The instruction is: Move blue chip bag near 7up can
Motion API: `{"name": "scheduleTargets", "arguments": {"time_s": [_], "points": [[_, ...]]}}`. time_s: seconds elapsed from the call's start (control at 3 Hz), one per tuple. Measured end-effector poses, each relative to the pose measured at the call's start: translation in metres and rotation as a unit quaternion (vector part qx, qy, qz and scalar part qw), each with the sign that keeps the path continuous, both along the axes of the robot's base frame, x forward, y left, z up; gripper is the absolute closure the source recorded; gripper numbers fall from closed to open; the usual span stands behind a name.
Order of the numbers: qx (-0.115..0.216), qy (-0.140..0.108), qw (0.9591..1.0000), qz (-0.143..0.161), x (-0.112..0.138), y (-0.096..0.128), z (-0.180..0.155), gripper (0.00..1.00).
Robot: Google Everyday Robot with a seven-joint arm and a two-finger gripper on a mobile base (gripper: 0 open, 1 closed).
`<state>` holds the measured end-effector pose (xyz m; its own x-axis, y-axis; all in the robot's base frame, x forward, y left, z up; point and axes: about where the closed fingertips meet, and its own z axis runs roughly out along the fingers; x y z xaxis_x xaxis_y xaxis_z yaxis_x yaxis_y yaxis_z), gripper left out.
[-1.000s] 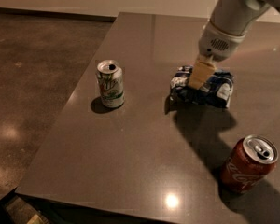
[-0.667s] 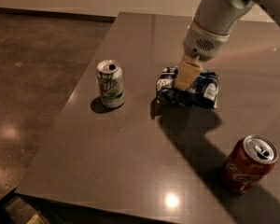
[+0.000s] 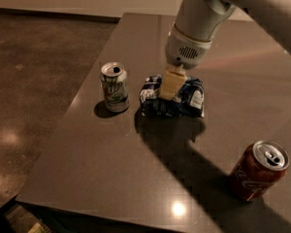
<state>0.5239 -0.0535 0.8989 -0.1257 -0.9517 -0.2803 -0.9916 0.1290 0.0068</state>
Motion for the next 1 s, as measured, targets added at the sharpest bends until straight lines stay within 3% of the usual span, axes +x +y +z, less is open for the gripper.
{"name": "scheduleTargets", "arguments": {"time_s": [0.33,1.0], "points": [[0.002,0.003,0.9999,0.011,-0.0028,0.0128,-0.008,0.59],[0.007,0.001,0.9999,0.012,-0.0024,0.0155,-0.0132,0.13]]}}
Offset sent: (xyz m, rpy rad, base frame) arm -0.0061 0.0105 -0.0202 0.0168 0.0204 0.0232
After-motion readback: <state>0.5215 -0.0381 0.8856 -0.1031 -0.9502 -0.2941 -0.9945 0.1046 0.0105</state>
